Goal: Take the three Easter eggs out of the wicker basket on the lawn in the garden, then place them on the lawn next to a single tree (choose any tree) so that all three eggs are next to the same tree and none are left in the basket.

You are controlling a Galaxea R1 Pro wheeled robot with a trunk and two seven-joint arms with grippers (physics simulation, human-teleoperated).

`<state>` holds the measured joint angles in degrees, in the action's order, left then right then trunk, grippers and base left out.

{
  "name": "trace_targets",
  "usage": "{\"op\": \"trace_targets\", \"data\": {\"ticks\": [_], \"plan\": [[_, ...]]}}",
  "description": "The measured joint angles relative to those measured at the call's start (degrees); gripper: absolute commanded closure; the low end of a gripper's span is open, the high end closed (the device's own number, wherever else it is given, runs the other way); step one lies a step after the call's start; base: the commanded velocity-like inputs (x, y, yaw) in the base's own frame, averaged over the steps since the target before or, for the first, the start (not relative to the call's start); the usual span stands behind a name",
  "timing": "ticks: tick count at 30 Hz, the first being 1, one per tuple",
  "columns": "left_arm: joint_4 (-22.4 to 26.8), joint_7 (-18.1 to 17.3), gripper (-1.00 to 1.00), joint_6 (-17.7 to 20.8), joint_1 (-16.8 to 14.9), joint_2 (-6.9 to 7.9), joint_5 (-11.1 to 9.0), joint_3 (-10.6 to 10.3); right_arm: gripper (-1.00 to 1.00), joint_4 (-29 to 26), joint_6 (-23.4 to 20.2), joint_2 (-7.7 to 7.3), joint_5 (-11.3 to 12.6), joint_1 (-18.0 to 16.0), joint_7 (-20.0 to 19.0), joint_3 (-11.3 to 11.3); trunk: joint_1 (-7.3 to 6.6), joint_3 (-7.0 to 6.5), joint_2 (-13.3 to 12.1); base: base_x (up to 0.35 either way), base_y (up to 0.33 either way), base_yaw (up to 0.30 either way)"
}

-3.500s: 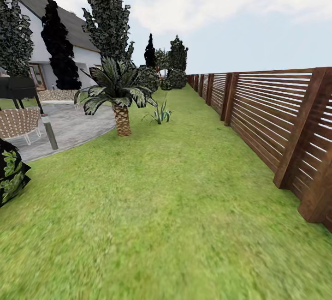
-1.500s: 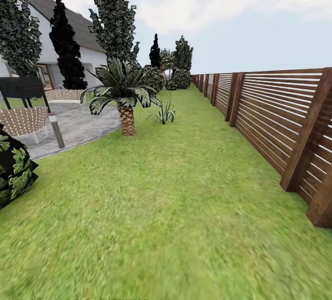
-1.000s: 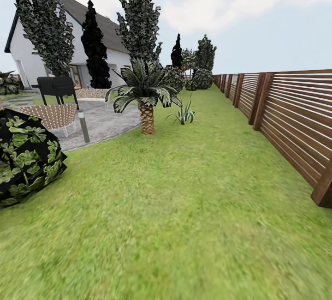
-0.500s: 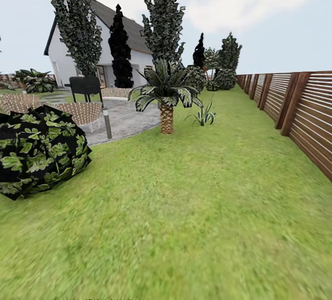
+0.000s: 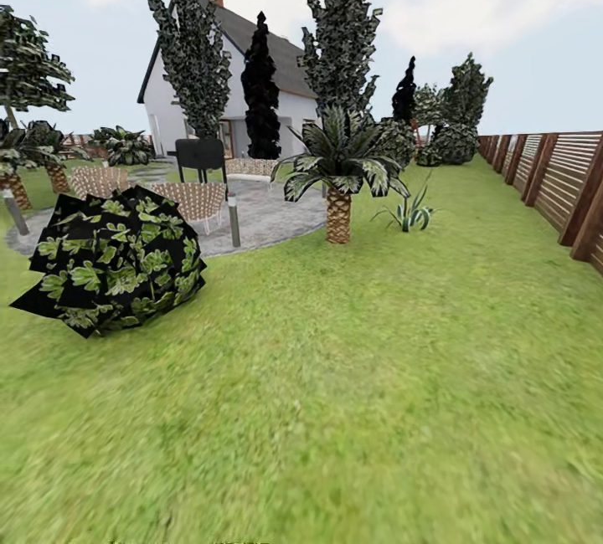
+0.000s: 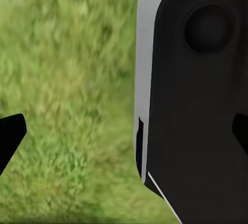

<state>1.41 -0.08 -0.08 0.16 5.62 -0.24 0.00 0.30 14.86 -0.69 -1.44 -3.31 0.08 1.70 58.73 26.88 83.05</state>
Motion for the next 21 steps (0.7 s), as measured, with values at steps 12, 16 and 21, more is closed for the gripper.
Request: {"op": "trace_targets", "data": {"ticks": [12, 16, 21], "plan": [[0.00, 0.00, -1.00, 0.00, 0.00, 0.00, 0.00, 0.00, -1.00, 0.00, 0.00, 0.00, 0.00, 0.00, 0.00, 0.00, 0.00, 0.00, 0.00, 0.000, 0.000, 0.295], [0.00, 0.00, -1.00, 0.00, 0.00, 0.00, 0.00, 0.02, -1.00, 0.00, 0.00, 0.00, 0.00, 0.00, 0.00, 0.00, 0.00, 0.00, 0.00, 0.000, 0.000, 0.295], [0.00, 0.00, -1.00, 0.00, 0.00, 0.00, 0.00, 0.00, -1.00, 0.00, 0.00, 0.00, 0.00, 0.00, 0.00, 0.00, 0.00, 0.00, 0.00, 0.000, 0.000, 0.295]]}}
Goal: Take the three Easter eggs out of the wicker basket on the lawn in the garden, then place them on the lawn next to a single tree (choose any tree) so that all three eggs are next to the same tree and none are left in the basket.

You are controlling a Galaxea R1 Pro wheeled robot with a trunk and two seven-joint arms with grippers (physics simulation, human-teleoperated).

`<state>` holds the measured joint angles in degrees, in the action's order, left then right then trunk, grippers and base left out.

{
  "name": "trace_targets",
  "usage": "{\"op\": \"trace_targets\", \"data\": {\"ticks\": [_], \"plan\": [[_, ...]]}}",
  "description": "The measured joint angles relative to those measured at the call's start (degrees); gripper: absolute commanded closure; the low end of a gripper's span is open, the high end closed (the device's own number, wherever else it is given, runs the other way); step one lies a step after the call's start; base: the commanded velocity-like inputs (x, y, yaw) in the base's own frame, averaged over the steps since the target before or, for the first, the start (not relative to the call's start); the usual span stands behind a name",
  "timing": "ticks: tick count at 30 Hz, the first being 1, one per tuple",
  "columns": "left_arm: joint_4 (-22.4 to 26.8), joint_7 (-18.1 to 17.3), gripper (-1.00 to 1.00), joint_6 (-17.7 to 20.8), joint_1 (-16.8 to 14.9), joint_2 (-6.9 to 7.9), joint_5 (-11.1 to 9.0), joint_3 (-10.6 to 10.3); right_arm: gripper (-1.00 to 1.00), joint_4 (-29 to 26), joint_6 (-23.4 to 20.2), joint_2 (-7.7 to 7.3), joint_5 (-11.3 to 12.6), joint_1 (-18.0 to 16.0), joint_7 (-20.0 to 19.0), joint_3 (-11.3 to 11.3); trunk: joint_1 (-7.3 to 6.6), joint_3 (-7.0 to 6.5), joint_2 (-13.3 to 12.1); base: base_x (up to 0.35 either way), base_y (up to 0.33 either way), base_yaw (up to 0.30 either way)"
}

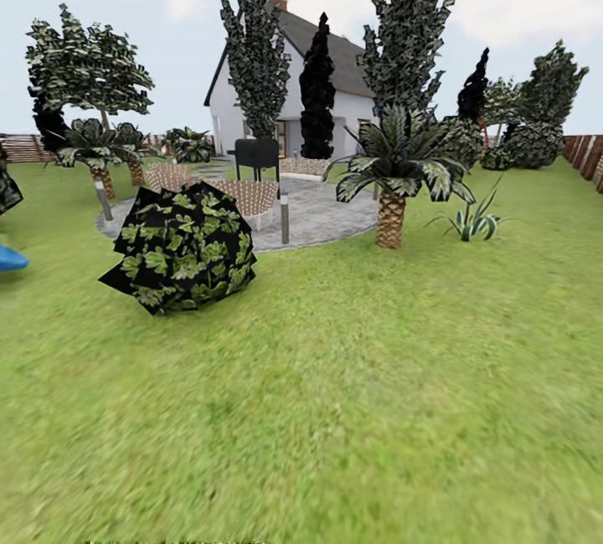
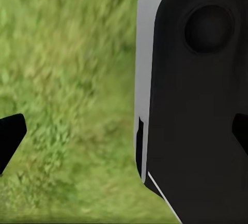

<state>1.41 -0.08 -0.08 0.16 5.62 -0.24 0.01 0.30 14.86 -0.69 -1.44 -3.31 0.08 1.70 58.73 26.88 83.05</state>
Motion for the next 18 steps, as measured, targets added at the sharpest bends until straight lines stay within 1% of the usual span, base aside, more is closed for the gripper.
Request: {"op": "trace_targets", "data": {"ticks": [18], "plan": [[0.00, 0.00, -1.00, 0.00, 0.00, 0.00, 0.00, 0.00, -1.00, 0.00, 0.00, 0.00, 0.00, 0.00, 0.00, 0.00, 0.00, 0.00, 0.00, 0.000, 0.000, 0.295]]}}
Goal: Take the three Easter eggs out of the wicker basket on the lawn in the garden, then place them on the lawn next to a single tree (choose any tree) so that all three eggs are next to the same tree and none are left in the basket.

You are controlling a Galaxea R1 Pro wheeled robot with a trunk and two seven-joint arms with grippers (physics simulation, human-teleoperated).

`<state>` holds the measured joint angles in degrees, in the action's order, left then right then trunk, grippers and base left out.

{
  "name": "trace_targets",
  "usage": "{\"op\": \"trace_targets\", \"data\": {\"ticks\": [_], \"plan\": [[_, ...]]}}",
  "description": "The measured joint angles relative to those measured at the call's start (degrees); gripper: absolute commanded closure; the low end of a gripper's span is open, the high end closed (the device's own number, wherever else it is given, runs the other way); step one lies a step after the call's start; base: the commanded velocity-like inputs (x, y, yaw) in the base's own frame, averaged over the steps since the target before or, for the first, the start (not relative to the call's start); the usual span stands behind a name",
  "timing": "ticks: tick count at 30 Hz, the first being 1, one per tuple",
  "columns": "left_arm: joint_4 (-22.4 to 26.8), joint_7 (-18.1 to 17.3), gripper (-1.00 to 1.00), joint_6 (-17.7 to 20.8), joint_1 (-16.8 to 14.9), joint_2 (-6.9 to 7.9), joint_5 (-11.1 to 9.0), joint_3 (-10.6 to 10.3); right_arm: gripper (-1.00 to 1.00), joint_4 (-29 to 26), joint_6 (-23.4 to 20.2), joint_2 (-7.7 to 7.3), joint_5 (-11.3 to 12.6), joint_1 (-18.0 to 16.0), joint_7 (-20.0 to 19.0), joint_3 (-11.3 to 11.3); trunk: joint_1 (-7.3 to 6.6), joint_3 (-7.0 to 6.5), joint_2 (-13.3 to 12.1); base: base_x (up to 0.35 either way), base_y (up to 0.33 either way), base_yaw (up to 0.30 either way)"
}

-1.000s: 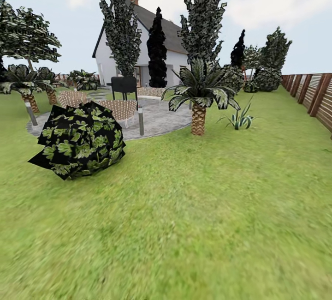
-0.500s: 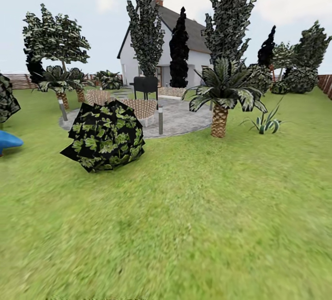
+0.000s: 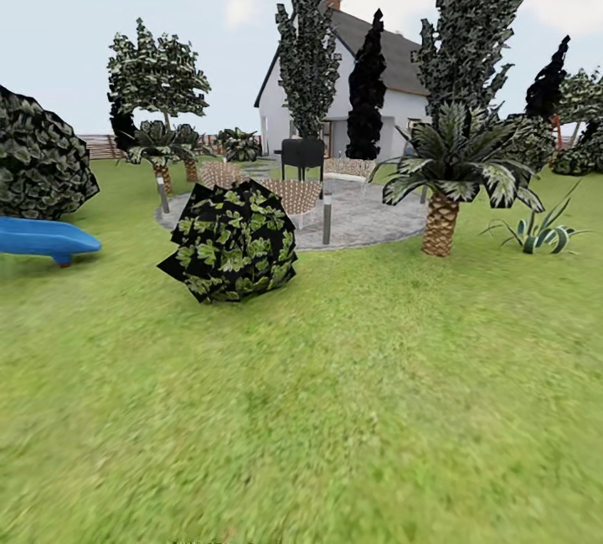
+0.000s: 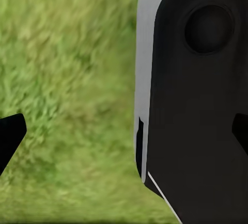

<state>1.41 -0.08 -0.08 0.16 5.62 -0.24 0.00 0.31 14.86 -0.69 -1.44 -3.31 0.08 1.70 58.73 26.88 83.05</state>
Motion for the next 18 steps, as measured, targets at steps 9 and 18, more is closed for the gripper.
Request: {"op": "trace_targets", "data": {"ticks": [9, 18], "plan": [[0.00, 0.00, -1.00, 0.00, 0.00, 0.00, 0.00, 0.00, -1.00, 0.00, 0.00, 0.00, 0.00, 0.00, 0.00, 0.00, 0.00, 0.00, 0.00, 0.000, 0.000, 0.295], [0.00, 0.00, -1.00, 0.00, 0.00, 0.00, 0.00, 0.01, -1.00, 0.00, 0.00, 0.00, 0.00, 0.00, 0.00, 0.00, 0.00, 0.00, 0.00, 0.000, 0.000, 0.295]]}}
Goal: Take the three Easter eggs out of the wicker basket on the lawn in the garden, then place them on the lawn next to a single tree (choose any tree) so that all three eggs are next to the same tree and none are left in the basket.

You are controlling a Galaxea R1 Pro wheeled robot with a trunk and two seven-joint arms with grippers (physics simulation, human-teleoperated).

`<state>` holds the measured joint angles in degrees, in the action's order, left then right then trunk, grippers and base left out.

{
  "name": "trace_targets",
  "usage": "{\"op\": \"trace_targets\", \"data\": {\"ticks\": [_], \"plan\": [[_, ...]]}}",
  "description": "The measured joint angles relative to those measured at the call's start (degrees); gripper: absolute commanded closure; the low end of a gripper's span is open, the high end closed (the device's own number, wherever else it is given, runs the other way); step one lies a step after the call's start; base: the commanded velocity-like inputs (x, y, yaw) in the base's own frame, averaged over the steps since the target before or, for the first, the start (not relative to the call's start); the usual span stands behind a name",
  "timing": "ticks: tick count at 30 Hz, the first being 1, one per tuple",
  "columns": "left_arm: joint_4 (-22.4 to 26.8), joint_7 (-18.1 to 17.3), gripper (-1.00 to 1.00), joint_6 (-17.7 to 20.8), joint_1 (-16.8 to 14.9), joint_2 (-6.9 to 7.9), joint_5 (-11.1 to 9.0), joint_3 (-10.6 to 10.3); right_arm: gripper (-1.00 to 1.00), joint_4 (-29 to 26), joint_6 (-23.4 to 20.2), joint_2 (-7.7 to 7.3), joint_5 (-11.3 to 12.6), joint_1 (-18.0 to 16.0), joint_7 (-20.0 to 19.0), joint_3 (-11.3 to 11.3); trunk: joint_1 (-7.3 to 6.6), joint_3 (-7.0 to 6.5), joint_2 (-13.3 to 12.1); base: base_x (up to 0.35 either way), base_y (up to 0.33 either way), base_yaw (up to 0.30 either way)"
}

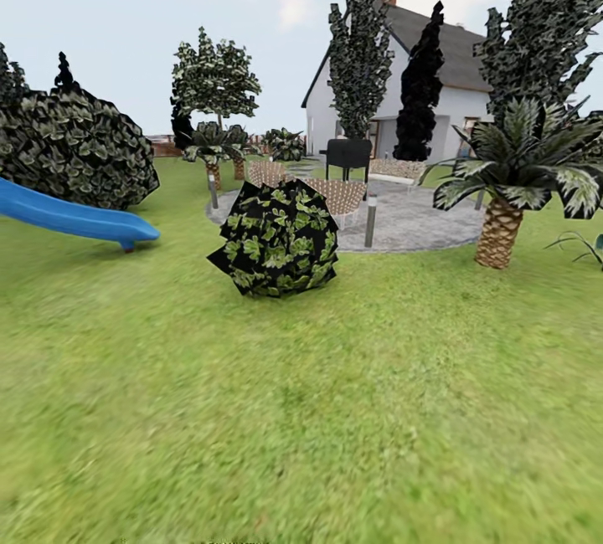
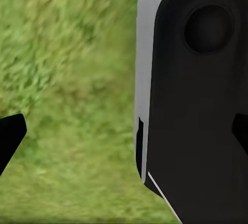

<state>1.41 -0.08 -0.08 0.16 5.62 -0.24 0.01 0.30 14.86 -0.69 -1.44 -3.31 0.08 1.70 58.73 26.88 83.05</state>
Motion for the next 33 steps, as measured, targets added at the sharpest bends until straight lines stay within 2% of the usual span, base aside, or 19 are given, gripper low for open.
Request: {"op": "trace_targets", "data": {"ticks": [33], "plan": [[0.00, 0.00, -1.00, 0.00, 0.00, 0.00, 0.00, 0.01, -1.00, 0.02, 0.00, 0.00, 0.00, 0.00, 0.00, 0.00, 0.00, 0.00, 0.00, 0.000, 0.000, 0.295]]}}
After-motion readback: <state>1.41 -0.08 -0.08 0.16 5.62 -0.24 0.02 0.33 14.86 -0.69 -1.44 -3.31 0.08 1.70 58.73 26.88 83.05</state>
